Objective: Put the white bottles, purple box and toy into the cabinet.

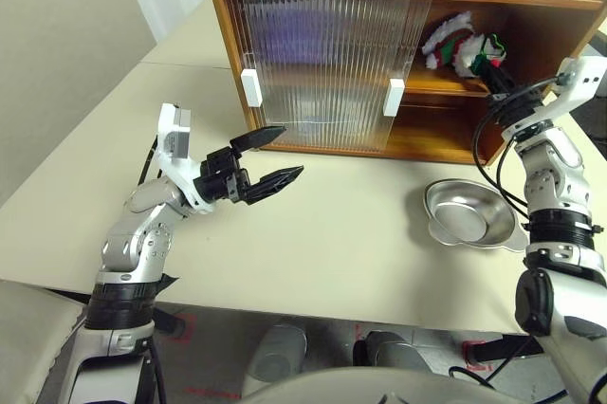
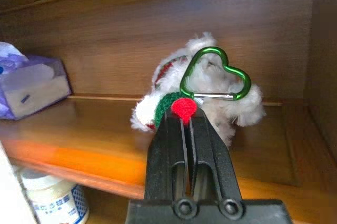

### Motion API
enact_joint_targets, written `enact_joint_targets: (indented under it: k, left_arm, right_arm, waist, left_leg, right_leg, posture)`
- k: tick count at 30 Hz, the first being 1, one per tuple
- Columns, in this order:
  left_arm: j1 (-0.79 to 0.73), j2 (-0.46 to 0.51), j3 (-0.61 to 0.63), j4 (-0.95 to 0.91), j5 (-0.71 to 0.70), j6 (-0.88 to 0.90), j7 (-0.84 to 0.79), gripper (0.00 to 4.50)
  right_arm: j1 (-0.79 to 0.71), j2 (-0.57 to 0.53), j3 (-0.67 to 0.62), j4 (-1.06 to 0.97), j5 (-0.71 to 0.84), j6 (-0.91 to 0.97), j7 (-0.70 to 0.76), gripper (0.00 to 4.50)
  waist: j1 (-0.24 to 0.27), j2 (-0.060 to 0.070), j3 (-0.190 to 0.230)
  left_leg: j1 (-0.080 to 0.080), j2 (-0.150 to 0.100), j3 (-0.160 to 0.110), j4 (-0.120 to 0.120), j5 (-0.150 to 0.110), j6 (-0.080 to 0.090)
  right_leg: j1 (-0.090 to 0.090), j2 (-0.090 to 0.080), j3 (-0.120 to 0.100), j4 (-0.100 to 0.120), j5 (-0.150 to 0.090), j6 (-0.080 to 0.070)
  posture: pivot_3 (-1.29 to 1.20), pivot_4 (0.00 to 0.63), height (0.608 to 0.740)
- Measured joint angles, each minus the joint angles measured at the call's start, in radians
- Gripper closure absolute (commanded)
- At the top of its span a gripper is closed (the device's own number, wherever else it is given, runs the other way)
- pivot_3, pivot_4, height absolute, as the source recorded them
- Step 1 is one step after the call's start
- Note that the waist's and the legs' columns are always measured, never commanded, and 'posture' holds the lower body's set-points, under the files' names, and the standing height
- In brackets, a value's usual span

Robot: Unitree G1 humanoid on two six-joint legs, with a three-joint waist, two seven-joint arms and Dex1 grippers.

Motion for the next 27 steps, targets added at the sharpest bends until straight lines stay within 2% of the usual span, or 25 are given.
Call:
enact_joint_targets:
  k: [1, 4, 8, 14, 15, 21, 27]
  left_arm:
    - [0.001, 0.000, 0.000, 0.000, 0.000, 0.000, 0.000, 0.00]
    - [0.002, 0.000, 0.000, 0.000, 0.000, 0.000, 0.001, 0.00]
    - [0.002, 0.000, 0.000, 0.000, 0.000, 0.000, 0.001, 0.00]
    - [0.002, 0.002, -0.001, 0.000, 0.001, 0.000, 0.001, 0.00]
    - [0.001, 0.002, -0.001, 0.000, 0.001, 0.000, 0.000, 0.00]
    - [-0.001, 0.002, -0.001, 0.002, 0.002, 0.000, -0.001, 0.00]
    - [-0.008, 0.000, -0.005, 0.003, 0.003, -0.001, -0.003, 0.00]
  right_arm:
    - [-0.008, 0.000, 0.000, 0.010, -0.004, -0.004, -0.005, 4.48]
    - [-0.018, -0.001, 0.000, 0.021, -0.012, -0.011, -0.010, 3.81]
    - [-0.010, -0.009, 0.000, 0.008, -0.012, 0.006, -0.008, 2.35]
    - [0.103, -0.065, 0.000, -0.149, 0.014, 0.128, 0.021, 0.17]
    - [0.128, -0.080, -0.001, -0.190, 0.024, 0.155, 0.028, 0.05]
    - [0.255, -0.162, -0.037, -0.393, 0.128, 0.327, 0.061, 0.05]
    - [0.436, -0.239, -0.104, -0.606, 0.394, 0.584, 0.195, 0.05]
  waist:
    - [0.000, 0.000, 0.000]
    - [0.001, 0.000, 0.000]
    - [0.003, 0.000, 0.001]
    - [0.007, 0.000, 0.001]
    - [0.007, 0.000, 0.001]
    - [0.008, -0.001, 0.002]
    - [0.008, -0.004, 0.003]
  left_leg:
    - [0.000, 0.000, 0.000, 0.000, 0.000, 0.000]
    - [0.000, 0.000, 0.000, 0.000, -0.001, 0.000]
    - [-0.001, 0.000, 0.000, 0.000, -0.002, 0.001]
    - [-0.001, -0.003, 0.002, 0.000, -0.003, 0.001]
    - [-0.001, -0.003, 0.003, 0.000, -0.003, 0.000]
    - [0.000, -0.006, 0.009, 0.001, -0.003, -0.001]
    - [0.001, -0.008, 0.011, 0.001, 0.000, -0.006]
  right_leg:
    - [0.000, 0.000, 0.000, 0.000, 0.000, 0.000]
    - [0.000, 0.000, 0.000, -0.001, -0.001, 0.000]
    - [0.000, 0.000, 0.000, -0.001, -0.002, 0.000]
    - [0.001, -0.001, 0.001, -0.001, -0.005, 0.003]
    - [0.001, -0.001, 0.000, -0.001, -0.005, 0.003]
    - [0.003, 0.000, 0.000, -0.001, -0.010, 0.002]
    - [0.005, 0.001, 0.000, -0.001, -0.018, 0.010]
  posture:
    - [0.19, 0.043, 0.740]
    - [0.19, 0.043, 0.740]
    - [0.19, 0.041, 0.740]
    - [0.18, 0.041, 0.740]
    - [0.18, 0.041, 0.740]
    - [0.18, 0.043, 0.740]
    - [0.18, 0.043, 0.740]
